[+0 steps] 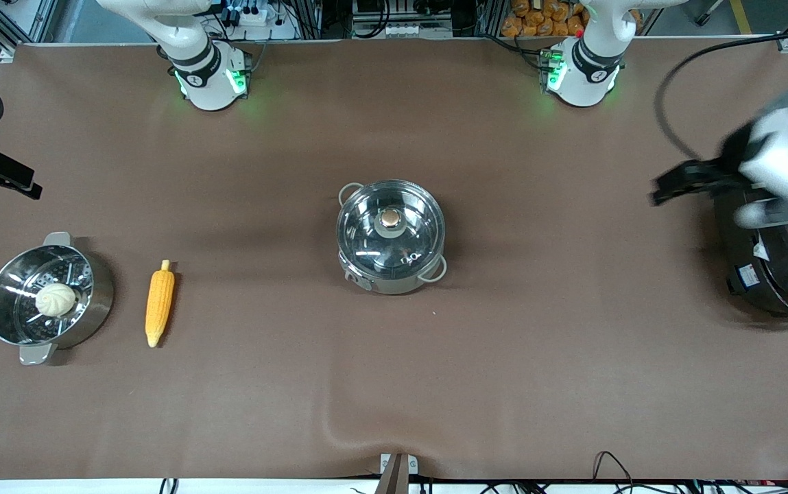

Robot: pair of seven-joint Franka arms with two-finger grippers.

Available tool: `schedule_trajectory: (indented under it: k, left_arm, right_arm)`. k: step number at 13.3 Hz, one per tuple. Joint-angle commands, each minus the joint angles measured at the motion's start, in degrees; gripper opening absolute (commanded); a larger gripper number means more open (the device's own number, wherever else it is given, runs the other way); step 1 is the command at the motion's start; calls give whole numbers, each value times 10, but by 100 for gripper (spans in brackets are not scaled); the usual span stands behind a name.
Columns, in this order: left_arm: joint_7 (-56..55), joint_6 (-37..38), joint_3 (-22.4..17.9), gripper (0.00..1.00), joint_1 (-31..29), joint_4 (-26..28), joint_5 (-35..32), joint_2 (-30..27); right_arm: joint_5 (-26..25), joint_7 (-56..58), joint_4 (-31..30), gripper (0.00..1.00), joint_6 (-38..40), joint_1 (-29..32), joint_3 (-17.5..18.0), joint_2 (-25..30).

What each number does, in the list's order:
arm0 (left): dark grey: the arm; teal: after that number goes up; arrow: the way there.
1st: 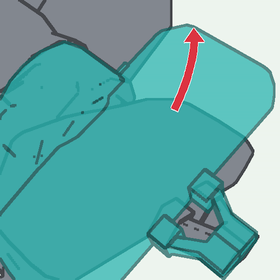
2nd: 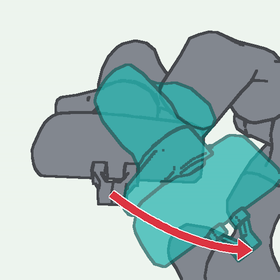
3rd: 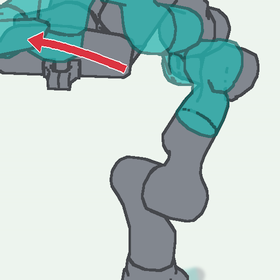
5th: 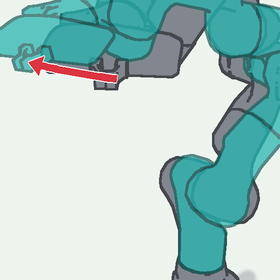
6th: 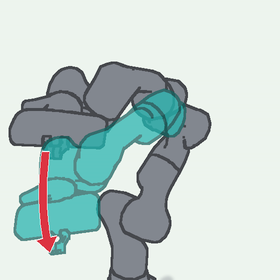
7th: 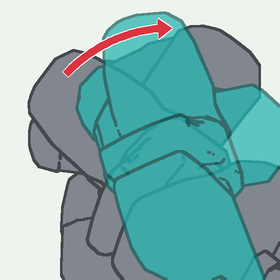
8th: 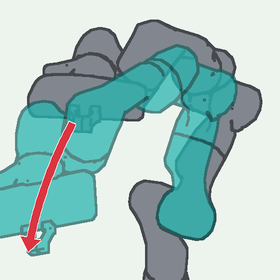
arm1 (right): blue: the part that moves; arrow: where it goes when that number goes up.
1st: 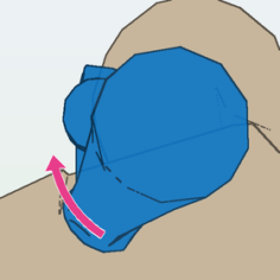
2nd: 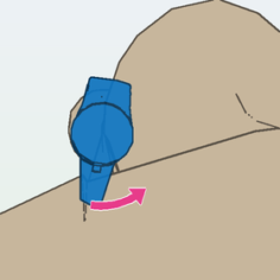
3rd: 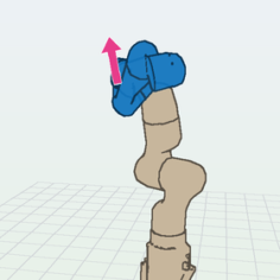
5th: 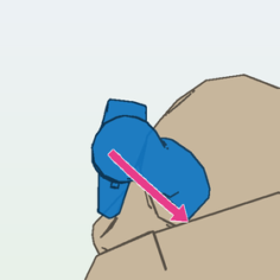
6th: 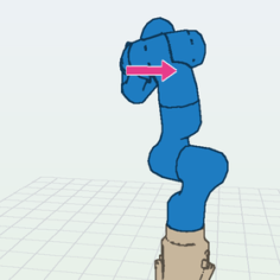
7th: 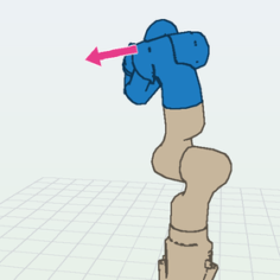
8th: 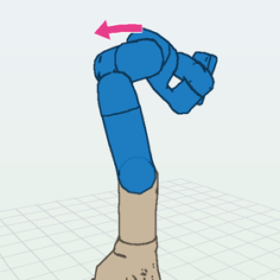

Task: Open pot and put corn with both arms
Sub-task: 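Move the left gripper toward the glass lid on the middle pot, then grasp the lid knob with the left gripper while the right gripper reaches the corn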

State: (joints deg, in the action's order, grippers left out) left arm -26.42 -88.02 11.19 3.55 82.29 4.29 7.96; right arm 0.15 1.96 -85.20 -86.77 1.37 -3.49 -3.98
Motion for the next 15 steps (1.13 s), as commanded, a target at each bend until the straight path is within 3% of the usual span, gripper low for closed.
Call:
schedule_trajectory:
  k: [1, 5, 7, 15]
  left_arm:
    - [-135, -34, 1, 100, 84, -8, 3, 42]
    - [-387, -152, -1, 100, 191, -22, -2, 124]
    - [-465, -158, -9, 100, 241, -68, -5, 186]
    - [-599, -204, -11, 100, 333, -80, -53, 279]
  right_arm:
    - [0, -1, 1, 100, 2, 18, 2, -34]
    - [0, -3, 2, 100, -1, 17, 2, -89]
    - [11, 0, 3, 100, -9, 24, 2, -122]
    - [10, -1, 18, 100, -185, 16, 4, -270]
